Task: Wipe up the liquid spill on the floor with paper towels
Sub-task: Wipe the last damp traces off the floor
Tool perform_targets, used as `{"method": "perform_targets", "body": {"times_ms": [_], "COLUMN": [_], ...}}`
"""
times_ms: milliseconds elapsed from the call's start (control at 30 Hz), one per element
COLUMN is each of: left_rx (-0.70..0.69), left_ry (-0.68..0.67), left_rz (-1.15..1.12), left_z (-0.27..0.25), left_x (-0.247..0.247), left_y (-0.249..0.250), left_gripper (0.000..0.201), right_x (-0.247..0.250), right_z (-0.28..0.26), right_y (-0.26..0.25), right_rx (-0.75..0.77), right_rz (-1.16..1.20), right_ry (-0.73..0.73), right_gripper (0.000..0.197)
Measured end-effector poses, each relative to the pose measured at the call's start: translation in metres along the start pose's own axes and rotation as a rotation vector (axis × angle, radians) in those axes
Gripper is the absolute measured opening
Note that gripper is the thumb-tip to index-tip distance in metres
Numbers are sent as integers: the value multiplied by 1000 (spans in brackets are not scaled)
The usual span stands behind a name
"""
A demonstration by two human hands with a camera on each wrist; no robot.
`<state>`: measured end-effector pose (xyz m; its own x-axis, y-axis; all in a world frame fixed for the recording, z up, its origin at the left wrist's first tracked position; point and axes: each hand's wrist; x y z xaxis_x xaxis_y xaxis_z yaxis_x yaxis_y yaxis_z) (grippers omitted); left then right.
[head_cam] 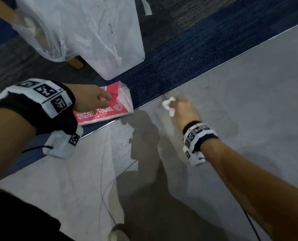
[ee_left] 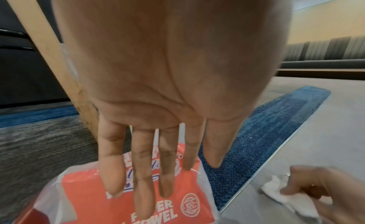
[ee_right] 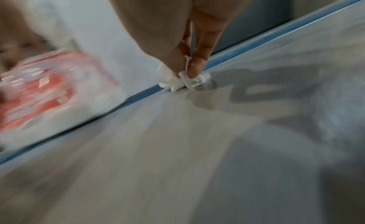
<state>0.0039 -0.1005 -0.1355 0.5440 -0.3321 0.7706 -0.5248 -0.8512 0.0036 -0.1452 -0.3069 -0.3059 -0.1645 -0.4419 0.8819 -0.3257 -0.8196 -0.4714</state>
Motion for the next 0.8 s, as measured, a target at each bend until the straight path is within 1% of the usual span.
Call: {"method": "perform_targets", "body": {"times_ms": [33,67,100,167,233,267,300,367,400,467,500,533,567,633,667,733,767,800], "left_rx": [12,35,66,139,222,253,275,302,309,338,370,407,443,508,524,544,543,536], "left_ry": [-17,-24,-27,-35,-51,-64,-75,-89,-92,-89,-73,-61,-61,-79,-82,-51,-21,7], "left_rz": [-11,-32,-63,-107,-140,-157,-174,-190,-185,-195,-202,-205,-214,-252,-281,-363,-401,-426], "left_z": [1,3,3,4,3,3,3,0,-1,-5,-7,-9,-11,-13,-12,-10,-8,-4], "left_x": [-1,-1,-2,-4,-6,-7,-8,-9,-9,-10,-12,-13,-16,-20,-20,-17,-15,-14], "left_y": [-5,-10,-15,-26,-35,-39,-43,-52,-58,-74,-81,-88,-94,-96,-93,-83,-79,-74], "left_gripper": [43,43,42,39,37,37,37,35,34,37,40,36,33,31,30,27,25,23], "right_x": [3,3,2,-11,-24,-27,-26,-19,-15,-5,-3,-1,-2,-12,-19,-21,-20,-14], "right_z": [9,11,8,-14,-48,-58,-59,-46,-37,-16,-8,-5,-6,-24,-39,-78,-90,-90], "right_y": [5,1,-8,-37,-65,-71,-70,-54,-42,-11,-1,2,-3,-26,-41,-71,-74,-68], "right_rx": [-45,-54,-34,92,295,370,378,277,196,6,-70,-116,-91,3,83,332,372,370], "right_rz": [-34,-68,-76,-27,15,29,58,69,31,-28,-26,-35,-66,-21,4,-11,8,18], "right_ry": [36,49,29,-85,-236,-272,-274,-251,-229,-95,-12,34,27,-95,-179,-319,-357,-367], "right_gripper": [30,29,28,27,27,27,25,25,26,26,24,23,21,21,19,23,26,25]}}
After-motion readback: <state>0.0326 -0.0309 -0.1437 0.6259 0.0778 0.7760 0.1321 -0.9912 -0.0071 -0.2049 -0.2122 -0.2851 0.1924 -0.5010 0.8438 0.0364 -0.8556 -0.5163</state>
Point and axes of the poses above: each hand's wrist, its own z-axis towards the middle knuckle, its own x-axis out of the back of the hand, y = z × x, and after that the axes turned 15 degrees about y, right-handed
